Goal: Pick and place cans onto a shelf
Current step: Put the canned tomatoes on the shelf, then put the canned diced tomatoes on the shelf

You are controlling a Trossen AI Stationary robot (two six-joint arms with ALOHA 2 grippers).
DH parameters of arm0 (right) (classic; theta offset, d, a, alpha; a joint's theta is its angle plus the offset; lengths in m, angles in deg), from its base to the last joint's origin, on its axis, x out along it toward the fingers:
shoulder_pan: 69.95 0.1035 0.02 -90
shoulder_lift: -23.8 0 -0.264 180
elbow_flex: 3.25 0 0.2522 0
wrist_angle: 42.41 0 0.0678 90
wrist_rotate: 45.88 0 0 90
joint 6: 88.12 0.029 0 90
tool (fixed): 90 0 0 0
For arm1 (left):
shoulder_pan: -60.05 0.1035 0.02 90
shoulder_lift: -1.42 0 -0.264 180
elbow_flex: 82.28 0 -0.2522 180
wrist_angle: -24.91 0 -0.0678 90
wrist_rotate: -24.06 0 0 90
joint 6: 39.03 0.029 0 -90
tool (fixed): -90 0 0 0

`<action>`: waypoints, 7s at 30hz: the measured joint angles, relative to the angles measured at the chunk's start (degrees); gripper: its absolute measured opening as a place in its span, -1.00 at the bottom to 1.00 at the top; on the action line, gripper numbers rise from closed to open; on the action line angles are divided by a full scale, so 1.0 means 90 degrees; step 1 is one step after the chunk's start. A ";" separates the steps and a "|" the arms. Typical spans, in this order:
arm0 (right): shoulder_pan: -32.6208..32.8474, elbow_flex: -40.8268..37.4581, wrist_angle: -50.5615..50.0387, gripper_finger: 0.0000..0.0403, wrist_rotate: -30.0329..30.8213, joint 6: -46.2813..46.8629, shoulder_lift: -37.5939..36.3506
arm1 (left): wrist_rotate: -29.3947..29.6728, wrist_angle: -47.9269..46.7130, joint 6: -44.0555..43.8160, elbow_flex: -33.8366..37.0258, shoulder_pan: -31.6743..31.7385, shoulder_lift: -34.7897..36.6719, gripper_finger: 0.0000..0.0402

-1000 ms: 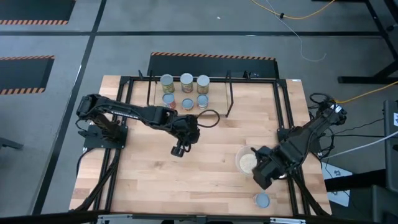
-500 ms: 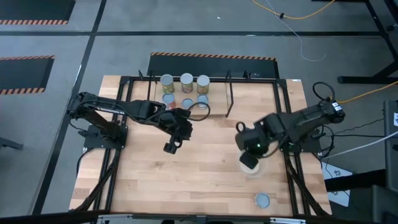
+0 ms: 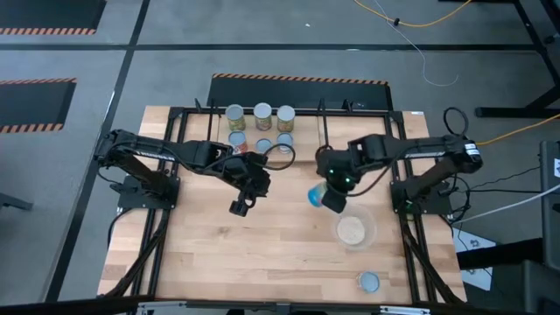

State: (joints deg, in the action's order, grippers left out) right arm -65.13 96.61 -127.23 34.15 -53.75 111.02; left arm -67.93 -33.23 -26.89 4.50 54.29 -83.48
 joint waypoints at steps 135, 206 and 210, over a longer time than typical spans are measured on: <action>-0.3738 0.3303 -0.0555 -0.86 0.1485 -0.4878 0.3716 | -0.0002 0.0032 -0.0006 0.0000 0.0000 -0.0007 -0.71; -0.1950 0.5187 -0.2159 -0.85 0.0969 -0.4169 0.3092 | -0.0004 0.0886 -0.1635 0.2334 -0.1103 0.1955 -0.71; -0.0930 0.5183 -0.2100 -0.85 0.0996 -0.3590 0.2822 | 0.0054 0.2182 -0.2178 0.3544 -0.1453 0.2502 -0.71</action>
State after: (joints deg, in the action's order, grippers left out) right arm -73.51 143.25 -146.13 43.12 -86.07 136.42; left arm -67.45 -13.59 -46.49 36.39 41.21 -60.96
